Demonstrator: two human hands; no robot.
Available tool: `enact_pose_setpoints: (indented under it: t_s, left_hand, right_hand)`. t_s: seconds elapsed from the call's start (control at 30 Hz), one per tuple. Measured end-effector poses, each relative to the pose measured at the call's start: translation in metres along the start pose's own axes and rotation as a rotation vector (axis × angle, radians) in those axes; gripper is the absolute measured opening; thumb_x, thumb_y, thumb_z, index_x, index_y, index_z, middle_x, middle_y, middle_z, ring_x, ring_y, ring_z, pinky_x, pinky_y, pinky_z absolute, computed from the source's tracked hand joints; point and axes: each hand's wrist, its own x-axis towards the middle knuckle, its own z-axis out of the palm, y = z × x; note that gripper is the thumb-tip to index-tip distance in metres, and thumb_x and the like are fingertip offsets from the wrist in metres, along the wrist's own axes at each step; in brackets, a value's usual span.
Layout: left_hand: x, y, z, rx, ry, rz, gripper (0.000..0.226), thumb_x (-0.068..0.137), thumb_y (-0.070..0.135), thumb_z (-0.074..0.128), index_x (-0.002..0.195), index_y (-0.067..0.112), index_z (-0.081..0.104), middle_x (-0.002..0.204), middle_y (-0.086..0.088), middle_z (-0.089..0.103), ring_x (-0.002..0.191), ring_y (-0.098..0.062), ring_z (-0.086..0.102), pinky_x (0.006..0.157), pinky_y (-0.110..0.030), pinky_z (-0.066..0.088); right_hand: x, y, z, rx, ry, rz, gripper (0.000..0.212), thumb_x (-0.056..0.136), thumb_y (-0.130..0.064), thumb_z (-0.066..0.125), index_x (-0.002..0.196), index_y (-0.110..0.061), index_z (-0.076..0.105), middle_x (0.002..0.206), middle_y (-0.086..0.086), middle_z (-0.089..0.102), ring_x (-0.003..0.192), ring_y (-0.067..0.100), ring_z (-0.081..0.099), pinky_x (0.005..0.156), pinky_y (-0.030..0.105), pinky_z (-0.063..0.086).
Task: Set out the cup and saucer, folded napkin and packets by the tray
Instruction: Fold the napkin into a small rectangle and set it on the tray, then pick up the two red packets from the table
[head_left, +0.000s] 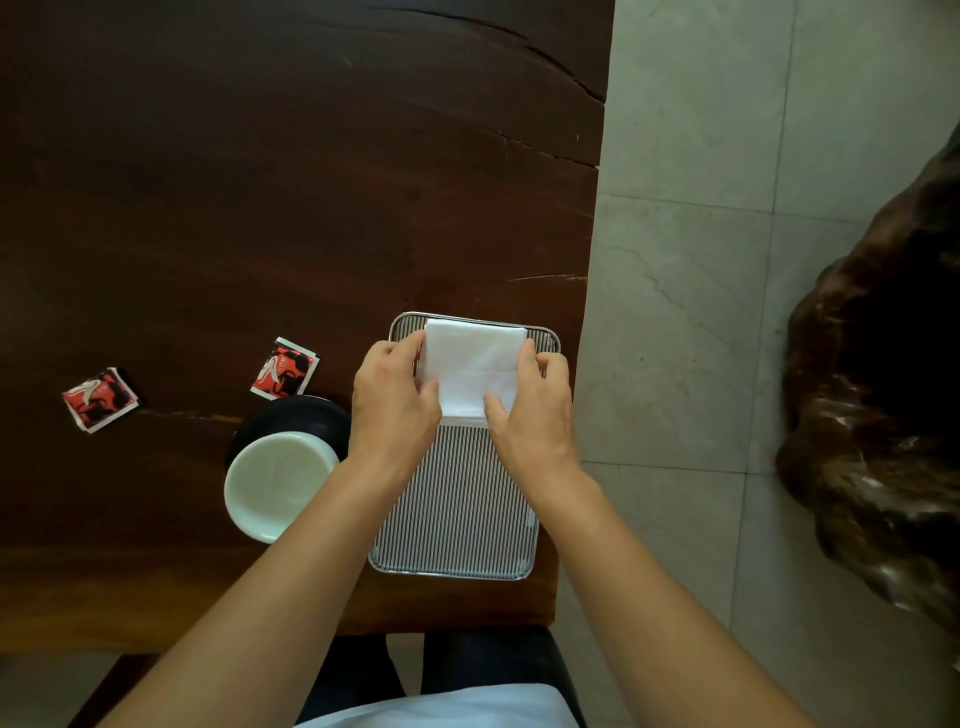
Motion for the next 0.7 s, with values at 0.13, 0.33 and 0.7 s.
enact_pose_setpoints:
  t_s: [0.13,0.33,0.7]
  left_hand:
    - [-0.002,-0.001,0.001,-0.002,0.002,0.003,0.052,0.087,0.003,0.066,0.136,0.018,0.058,0.102,0.004,0.051,0.089,-0.016,0.060,0.073,-0.025,0.052]
    - [0.002,-0.002,-0.008,0.015,-0.069,-0.001,0.060,0.084,0.005,0.069,0.140,0.021,0.054,0.106,0.004,0.051,0.094,-0.019,0.063,0.077,-0.026,0.053]
    - [-0.008,-0.015,-0.100,-0.010,0.028,0.018,0.042,0.090,0.016,0.070,0.131,0.021,0.060,0.111,0.003,0.066,0.083,-0.007,0.063,0.071,-0.021,0.048]
  right_hand:
    - [0.000,-0.001,0.000,-0.023,-0.015,0.002,0.074,0.094,-0.020,0.066,0.154,-0.007,0.024,0.130,0.008,0.039,0.111,0.019,0.049,0.092,0.032,0.054]
    - [0.001,-0.006,-0.009,-0.021,-0.050,0.027,0.065,0.091,-0.019,0.068,0.145,-0.007,0.035,0.130,0.009,0.040,0.113,0.023,0.049,0.095,0.037,0.052]
    - [-0.021,-0.069,-0.033,0.050,0.079,-0.074,0.054,0.093,-0.017,0.064,0.144,-0.008,0.048,0.129,0.006,0.048,0.111,0.019,0.053,0.084,0.025,0.046]
